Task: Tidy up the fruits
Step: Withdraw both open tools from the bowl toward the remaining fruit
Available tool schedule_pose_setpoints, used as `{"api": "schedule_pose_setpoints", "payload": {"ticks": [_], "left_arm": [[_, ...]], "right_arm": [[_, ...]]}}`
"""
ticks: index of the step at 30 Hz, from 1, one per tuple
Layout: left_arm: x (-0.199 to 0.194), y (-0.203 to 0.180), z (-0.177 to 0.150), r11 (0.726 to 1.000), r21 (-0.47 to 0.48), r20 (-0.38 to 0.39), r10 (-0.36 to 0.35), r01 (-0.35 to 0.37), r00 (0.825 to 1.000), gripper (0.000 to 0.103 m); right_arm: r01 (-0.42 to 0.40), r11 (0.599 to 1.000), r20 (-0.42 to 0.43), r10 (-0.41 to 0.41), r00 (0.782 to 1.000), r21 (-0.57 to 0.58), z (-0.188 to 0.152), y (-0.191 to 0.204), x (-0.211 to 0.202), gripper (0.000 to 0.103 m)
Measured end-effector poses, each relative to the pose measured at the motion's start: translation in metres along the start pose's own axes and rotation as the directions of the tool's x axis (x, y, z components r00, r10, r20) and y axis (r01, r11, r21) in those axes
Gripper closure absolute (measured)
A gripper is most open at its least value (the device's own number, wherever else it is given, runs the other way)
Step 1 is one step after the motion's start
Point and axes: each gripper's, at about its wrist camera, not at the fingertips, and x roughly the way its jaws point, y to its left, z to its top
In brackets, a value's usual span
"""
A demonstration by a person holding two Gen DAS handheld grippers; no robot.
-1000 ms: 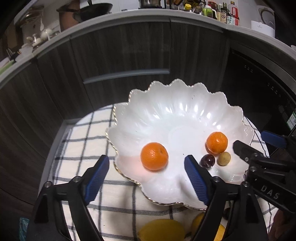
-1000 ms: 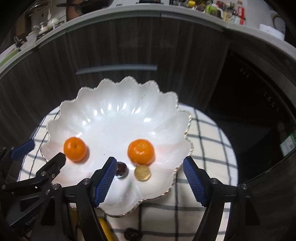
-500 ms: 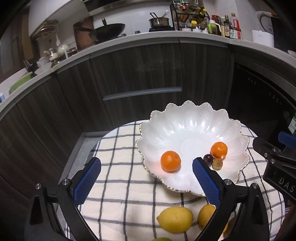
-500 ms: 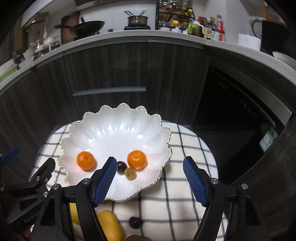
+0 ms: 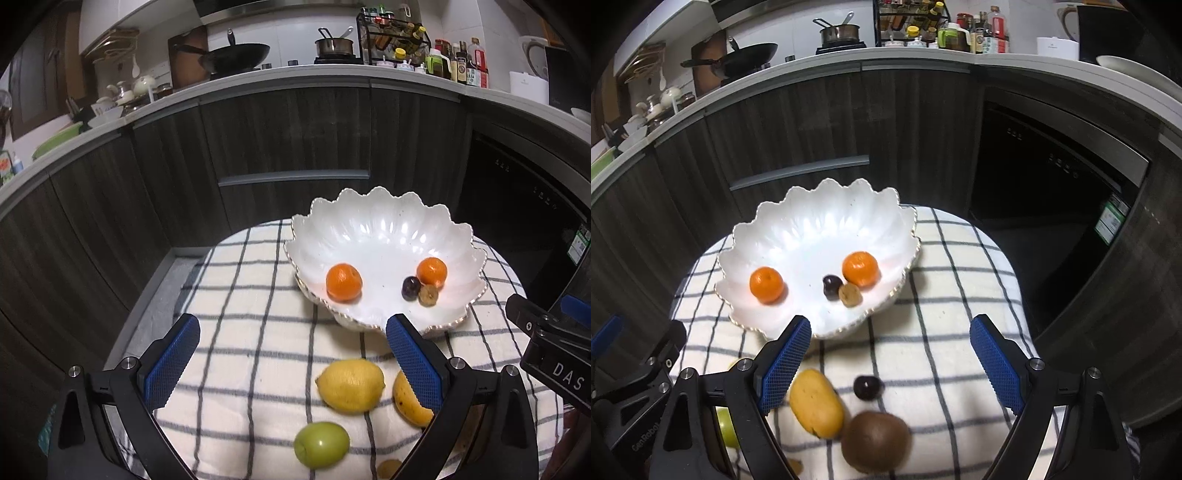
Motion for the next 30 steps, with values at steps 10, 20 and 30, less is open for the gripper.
{"api": "schedule_pose_setpoints", "payload": {"ticks": [10, 20, 30], "left_arm": [[0.003, 0.005, -0.033, 0.999, -0.037, -0.05, -0.014, 0.012, 0.999, 0.0], [0.019, 0.002, -0.058, 1.0, -0.011, -0.107, -0.002, 0.001, 0.994, 0.0], [0.032, 0.001, -0.075, 1.0, -0.005, -0.158, -0.013, 0.012, 0.987, 0.0]], "right_arm": [[0.007, 1.0, -0.031, -0.007, 1.0, -0.001, -0.031, -0.001, -0.001, 0.014], [0.031, 0.999, -0.092, -0.033, 0.995, -0.018, -0.058, 0.001, 0.012, 0.014], [0.04, 0.999, -0.132, -0.043, 0.99, -0.022, -0.072, -0.001, 0.023, 0.014]]}}
